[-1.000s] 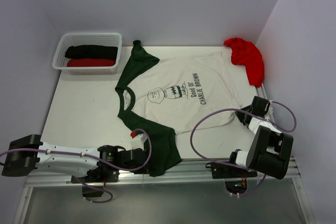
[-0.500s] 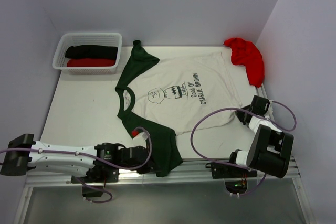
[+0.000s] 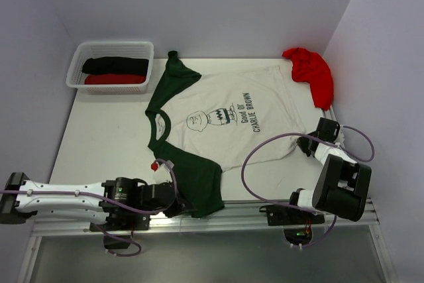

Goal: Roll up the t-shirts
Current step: Flatten the tshirt, then fold the tshirt

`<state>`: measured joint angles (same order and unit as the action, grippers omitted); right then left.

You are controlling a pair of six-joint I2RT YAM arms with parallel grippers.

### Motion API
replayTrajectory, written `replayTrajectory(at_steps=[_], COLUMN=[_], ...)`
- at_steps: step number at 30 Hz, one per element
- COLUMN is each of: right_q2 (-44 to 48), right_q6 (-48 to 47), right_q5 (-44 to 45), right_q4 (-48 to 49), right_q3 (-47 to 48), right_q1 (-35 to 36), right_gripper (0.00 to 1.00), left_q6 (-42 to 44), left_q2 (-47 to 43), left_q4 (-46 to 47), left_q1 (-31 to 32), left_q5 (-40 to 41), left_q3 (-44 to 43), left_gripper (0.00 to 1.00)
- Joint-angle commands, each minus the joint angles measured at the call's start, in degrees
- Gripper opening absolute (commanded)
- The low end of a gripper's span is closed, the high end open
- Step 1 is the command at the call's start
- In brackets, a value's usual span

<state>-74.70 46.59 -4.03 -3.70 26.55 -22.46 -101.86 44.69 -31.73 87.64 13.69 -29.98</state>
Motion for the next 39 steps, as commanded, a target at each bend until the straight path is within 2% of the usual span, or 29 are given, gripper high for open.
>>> replayTrajectory(at_steps=[1,6,12,19,27,39], right_q2=[0.1,0.6,1.9,2.6,2.0,-0.1], right_q6=[-1.3,-0.9,-0.7,-0.2,0.1,0.3], right_q5=[3.9,3.9,6.0,7.1,7.5,6.8], right_q4=[-7.6,-8.0,-8.9,-10.3,-11.9,-15.4], right_q3=[1.8,2.1,2.8,4.2,6.6,12.8], right_q1=[1.0,1.4,1.9,2.9,3.5,4.0], right_gripper=[0.00,0.00,0.00,0.00,0.00,0.00], left_q6=[-5.3,-6.2,-2.1,4.4,11.2,19.5], left_q2=[-2.3,-2.9,1.6,5.0,6.8,7.3], left_q4=[-7.2,-8.1,-5.2,4.0,4.3,-0.5], left_q1=[0.4,0.3,-1.3,-9.4,-17.4,-27.2], left_q5=[6.9,10.7,11.6,3.1,-0.9,-3.0], left_q3=[-3.4,-5.6,-8.3,-6.2,-9.3,-16.7], left_gripper=[0.00,0.01,0.00,0.00,0.00,0.00])
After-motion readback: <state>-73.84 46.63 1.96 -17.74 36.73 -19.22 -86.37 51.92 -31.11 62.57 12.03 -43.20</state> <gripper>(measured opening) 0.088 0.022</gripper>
